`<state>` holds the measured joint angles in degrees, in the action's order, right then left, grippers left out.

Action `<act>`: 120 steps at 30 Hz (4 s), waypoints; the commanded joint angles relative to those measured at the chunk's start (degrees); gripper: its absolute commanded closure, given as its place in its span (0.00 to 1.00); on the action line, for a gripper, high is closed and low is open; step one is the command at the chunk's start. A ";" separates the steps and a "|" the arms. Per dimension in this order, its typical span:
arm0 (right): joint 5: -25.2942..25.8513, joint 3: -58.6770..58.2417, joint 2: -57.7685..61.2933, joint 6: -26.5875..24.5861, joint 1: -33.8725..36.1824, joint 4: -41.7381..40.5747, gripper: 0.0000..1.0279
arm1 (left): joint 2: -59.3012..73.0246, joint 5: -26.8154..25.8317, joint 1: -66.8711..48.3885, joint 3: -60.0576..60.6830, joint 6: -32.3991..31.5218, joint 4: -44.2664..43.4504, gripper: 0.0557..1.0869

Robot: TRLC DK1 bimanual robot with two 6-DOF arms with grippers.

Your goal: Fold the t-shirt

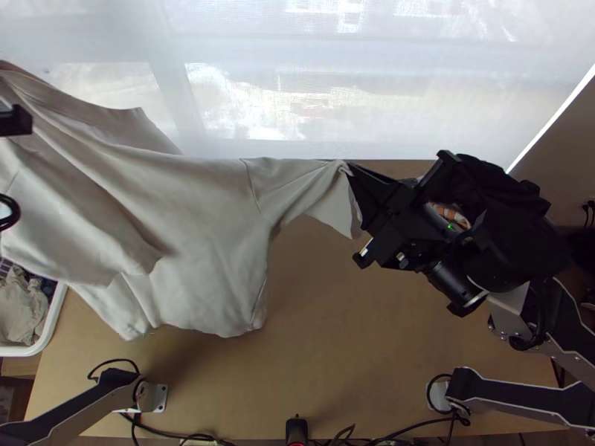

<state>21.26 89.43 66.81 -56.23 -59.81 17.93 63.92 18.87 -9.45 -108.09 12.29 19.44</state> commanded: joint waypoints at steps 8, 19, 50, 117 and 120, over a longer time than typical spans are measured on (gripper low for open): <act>-1.39 -20.26 -11.70 1.12 10.07 2.98 0.97 | 12.90 -0.68 -13.13 20.73 3.70 -19.35 0.97; -2.01 -32.04 -20.14 7.71 15.95 6.50 0.97 | 32.50 -2.35 -24.30 20.64 2.82 -30.16 0.97; -2.54 -35.90 -26.99 18.52 21.49 17.84 0.97 | 23.53 -20.02 -34.67 29.70 -15.02 14.84 0.05; -2.97 -37.84 -29.80 19.49 28.17 20.56 0.97 | 13.42 -20.02 -46.27 66.43 -1.31 4.20 0.76; -2.97 -38.01 -29.80 19.49 28.17 20.56 0.97 | 11.40 -20.02 -44.69 64.94 -0.34 5.69 0.93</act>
<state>18.37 51.37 37.06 -36.67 -31.68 38.26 76.44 -1.02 -56.07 -41.39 10.61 24.71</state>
